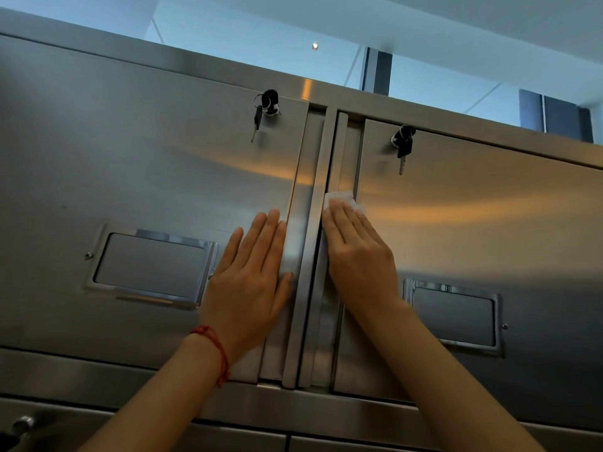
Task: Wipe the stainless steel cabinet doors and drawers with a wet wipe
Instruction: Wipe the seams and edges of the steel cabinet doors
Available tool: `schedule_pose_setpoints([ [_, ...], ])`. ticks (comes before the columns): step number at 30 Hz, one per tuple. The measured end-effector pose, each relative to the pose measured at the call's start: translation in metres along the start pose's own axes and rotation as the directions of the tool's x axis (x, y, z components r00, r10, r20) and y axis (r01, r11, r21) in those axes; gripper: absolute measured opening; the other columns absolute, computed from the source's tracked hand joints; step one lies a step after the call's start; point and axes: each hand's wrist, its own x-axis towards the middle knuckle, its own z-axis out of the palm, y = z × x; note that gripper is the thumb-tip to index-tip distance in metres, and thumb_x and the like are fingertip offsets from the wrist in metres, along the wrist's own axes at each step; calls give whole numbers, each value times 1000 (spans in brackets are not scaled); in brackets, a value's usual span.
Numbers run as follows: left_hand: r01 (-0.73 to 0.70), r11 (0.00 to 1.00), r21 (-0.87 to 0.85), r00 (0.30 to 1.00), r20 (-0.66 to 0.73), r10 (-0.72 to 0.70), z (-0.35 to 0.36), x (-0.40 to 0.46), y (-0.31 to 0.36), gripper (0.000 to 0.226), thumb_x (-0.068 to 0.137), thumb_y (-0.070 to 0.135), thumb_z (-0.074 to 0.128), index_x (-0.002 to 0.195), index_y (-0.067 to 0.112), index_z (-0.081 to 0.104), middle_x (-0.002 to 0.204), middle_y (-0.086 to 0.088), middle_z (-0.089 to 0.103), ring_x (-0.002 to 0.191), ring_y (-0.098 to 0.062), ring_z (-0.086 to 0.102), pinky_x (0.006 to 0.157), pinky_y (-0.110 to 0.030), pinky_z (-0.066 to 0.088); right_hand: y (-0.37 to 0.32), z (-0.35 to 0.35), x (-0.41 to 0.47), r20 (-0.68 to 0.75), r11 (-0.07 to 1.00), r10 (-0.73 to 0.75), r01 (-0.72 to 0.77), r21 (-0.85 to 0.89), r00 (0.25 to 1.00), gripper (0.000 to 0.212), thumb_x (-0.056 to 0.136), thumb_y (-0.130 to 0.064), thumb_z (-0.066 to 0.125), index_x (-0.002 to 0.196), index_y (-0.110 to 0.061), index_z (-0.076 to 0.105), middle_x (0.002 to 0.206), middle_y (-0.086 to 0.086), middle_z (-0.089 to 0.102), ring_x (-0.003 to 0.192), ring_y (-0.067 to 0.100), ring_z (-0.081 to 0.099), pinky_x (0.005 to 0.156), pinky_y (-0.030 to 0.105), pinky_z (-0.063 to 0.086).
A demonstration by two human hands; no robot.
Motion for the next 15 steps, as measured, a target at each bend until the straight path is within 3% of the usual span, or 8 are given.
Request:
schedule_pose_setpoints([
  [12,-5,1000,2,1000,-18,5,-1,0,0,59,93,34,30,139,-3,37,147,-20,33,136,-34,30,111,-50,28,-1,3,10,-20,998,58,-58,6,998,53,61,8,82,110,11,63,113,28,62,106,38,61,93,44,43],
  [15,-10,1000,-9,1000,-22,10,0,0,0,59,94,34,30,139,-3,35,147,-21,32,136,-34,30,110,-47,23,2,3,11,-21,999,44,-44,1,999,53,60,8,82,110,11,63,113,29,62,105,38,61,92,45,44],
])
